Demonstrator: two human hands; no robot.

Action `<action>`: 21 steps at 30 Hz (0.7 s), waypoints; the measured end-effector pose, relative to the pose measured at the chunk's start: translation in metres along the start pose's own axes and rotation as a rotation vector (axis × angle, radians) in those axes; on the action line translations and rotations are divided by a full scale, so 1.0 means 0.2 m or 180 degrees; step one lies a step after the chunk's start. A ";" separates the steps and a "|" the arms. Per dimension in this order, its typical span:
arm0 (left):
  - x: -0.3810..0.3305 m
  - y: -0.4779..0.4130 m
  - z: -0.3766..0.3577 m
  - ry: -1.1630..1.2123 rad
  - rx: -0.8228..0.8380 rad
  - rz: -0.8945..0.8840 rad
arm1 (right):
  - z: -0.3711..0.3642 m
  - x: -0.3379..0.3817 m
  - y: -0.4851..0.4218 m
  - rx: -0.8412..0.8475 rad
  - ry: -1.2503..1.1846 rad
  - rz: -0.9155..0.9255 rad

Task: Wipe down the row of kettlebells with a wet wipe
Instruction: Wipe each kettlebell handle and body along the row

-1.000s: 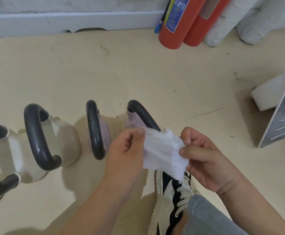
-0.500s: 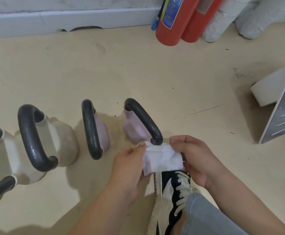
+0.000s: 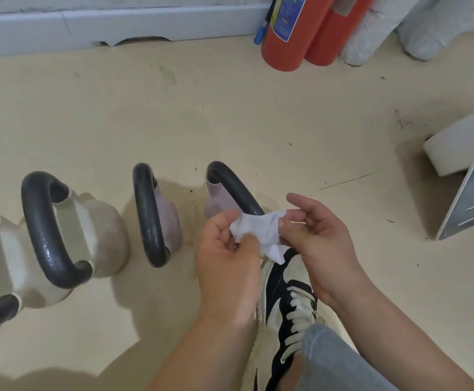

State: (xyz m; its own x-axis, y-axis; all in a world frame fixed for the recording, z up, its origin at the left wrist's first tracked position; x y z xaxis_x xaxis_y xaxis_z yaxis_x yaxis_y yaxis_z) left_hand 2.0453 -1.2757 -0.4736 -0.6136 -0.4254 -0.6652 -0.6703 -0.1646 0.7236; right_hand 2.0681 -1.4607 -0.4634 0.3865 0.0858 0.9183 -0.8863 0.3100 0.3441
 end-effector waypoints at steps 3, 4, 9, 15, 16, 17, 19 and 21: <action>0.00 -0.02 -0.04 -0.0246 0.0064 -0.0210 | -0.06 0.01 -0.02 -0.0055 0.0096 -0.0029; 0.00 -0.03 -0.05 -0.0290 0.0106 -0.0237 | -0.10 0.03 -0.02 0.0009 0.0102 -0.0041; -0.01 -0.16 -0.06 -0.0376 0.0290 -0.0132 | -0.19 0.10 0.01 0.0494 0.0651 0.0246; 0.04 -0.27 -0.01 -0.0464 0.0102 0.0172 | -0.26 -0.01 0.09 0.1042 0.0967 0.0126; 0.04 -0.27 0.00 -0.0504 0.0080 0.0160 | -0.27 -0.02 0.10 0.1073 0.0983 0.0062; 0.04 -0.27 0.00 -0.0565 0.0059 0.0135 | -0.28 -0.01 0.09 0.1054 0.1050 0.0051; 0.05 -0.26 0.02 -0.0695 0.0031 0.0120 | -0.30 0.00 0.05 0.0969 0.1347 0.0233; 0.06 -0.25 0.04 -0.0784 0.0070 0.0163 | -0.32 0.04 0.02 0.0868 0.1652 0.0484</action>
State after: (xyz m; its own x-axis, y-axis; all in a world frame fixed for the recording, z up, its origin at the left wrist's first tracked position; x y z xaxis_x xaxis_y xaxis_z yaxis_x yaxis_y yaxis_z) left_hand 2.0680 -1.2665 -0.5193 -0.7285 -0.2026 -0.6545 -0.6429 -0.1279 0.7552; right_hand 2.0838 -1.3973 -0.4671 0.2636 0.5822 0.7692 -0.9483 0.0102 0.3173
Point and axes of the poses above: each hand's wrist, its own y-axis away from the middle knuckle, its own z-axis out of the back of the hand, x = y × z, the point moved 10 cm from there along -y, towards the middle knuckle, and after that the axes turned 9 degrees about z, right-handed, at the moved point
